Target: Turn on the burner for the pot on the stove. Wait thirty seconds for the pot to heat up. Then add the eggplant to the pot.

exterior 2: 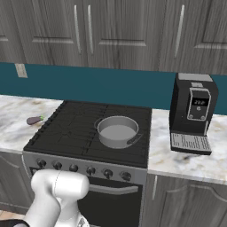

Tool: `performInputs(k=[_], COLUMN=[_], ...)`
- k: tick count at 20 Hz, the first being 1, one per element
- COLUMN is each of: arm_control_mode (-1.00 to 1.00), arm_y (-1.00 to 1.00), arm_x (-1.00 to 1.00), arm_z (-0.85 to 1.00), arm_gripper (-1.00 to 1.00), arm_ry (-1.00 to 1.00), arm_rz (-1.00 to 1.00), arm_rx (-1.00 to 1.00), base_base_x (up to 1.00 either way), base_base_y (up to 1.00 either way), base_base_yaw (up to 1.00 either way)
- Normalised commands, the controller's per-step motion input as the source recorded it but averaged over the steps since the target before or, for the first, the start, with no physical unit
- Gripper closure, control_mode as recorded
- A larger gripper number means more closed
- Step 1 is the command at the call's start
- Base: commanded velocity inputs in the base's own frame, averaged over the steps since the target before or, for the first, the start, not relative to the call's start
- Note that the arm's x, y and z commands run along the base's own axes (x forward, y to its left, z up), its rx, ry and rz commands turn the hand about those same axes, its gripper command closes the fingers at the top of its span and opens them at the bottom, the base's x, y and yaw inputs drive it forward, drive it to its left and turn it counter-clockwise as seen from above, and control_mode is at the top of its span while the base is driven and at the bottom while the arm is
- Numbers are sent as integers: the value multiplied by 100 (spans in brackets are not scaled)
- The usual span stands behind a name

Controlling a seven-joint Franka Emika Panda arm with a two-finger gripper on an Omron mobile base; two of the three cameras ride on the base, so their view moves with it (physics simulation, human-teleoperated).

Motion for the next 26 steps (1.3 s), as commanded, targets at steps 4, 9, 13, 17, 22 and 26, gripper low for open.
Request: performInputs(k=[4, 9, 13, 17, 22, 26], arm_control_mode=[-100, -100, -100, -100, -100, -100], arm_y=[0, 0, 0, 0, 0, 0], arm_x=[2, 6, 16, 30, 51, 42], arm_z=[-20, -23, -25, -16, -18, -16], arm_gripper=[-100, -100, -100, -100, -100, -100], arm_ry=[0, 0, 3, 2, 4, 1], arm_rz=[0, 0, 2, 3, 4, 0], arm_rx=[0, 0, 0, 0, 0, 0], base_base_x=[0, 0, 0, 0, 0, 0], base_base_y=[0, 0, 0, 0, 0, 0], base_base_yaw=[0, 0, 0, 0, 0, 0])
